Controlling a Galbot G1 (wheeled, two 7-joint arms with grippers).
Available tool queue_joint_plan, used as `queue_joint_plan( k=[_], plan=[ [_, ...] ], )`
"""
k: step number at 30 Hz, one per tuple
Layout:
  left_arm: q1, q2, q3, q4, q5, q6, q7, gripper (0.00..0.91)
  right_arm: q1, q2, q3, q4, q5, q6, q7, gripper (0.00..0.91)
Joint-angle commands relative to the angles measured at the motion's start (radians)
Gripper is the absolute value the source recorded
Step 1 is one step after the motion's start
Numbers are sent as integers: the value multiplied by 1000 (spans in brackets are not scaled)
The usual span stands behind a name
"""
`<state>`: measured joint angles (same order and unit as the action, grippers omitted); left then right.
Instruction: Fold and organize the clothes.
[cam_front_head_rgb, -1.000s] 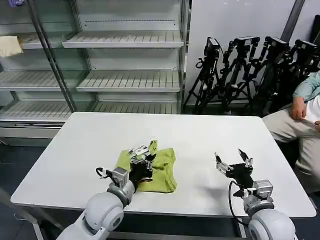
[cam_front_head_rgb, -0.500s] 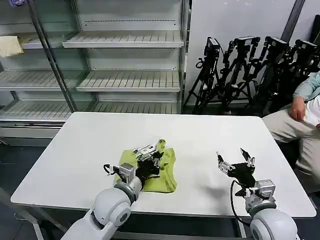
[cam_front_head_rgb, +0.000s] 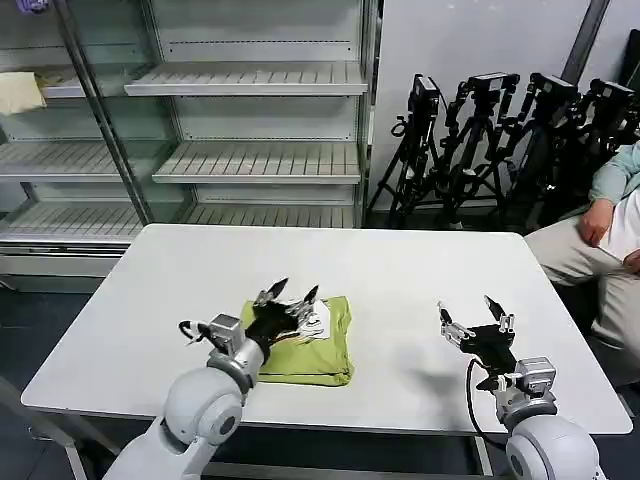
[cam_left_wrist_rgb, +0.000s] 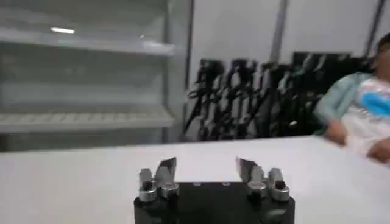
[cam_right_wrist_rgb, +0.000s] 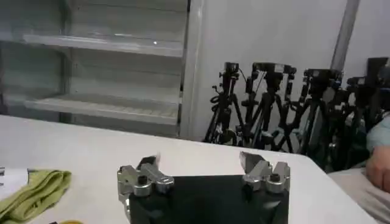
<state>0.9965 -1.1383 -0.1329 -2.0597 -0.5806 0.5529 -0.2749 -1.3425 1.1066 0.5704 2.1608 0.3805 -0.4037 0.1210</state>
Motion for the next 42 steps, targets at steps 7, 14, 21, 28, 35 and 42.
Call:
queue_joint_plan(
  k=[7, 14, 21, 28, 35, 42],
  plan=[
    [211, -1, -192, 39, -55, 27, -145, 907, -9, 5, -4, 11, 6, 5, 0, 907],
    [201, 5, -181, 48, -106, 26, -119, 907, -12, 6, -2, 18, -1, 1, 1, 907],
    [163, -8, -153, 61, -140, 25, -112, 907, -11, 17, -7, 25, -12, -6, 3, 907],
    [163, -17, -151, 73, -157, 25, -112, 464, 2, 16, -11, 23, -12, -9, 3, 907],
    [165, -24, -150, 90, -156, 25, -106, 20, 2, 18, -14, 19, -13, -8, 2, 907],
    [161, -40, -139, 86, -153, 25, -96, 20, -7, 14, -15, 16, -19, -9, 1, 907]
  ],
)
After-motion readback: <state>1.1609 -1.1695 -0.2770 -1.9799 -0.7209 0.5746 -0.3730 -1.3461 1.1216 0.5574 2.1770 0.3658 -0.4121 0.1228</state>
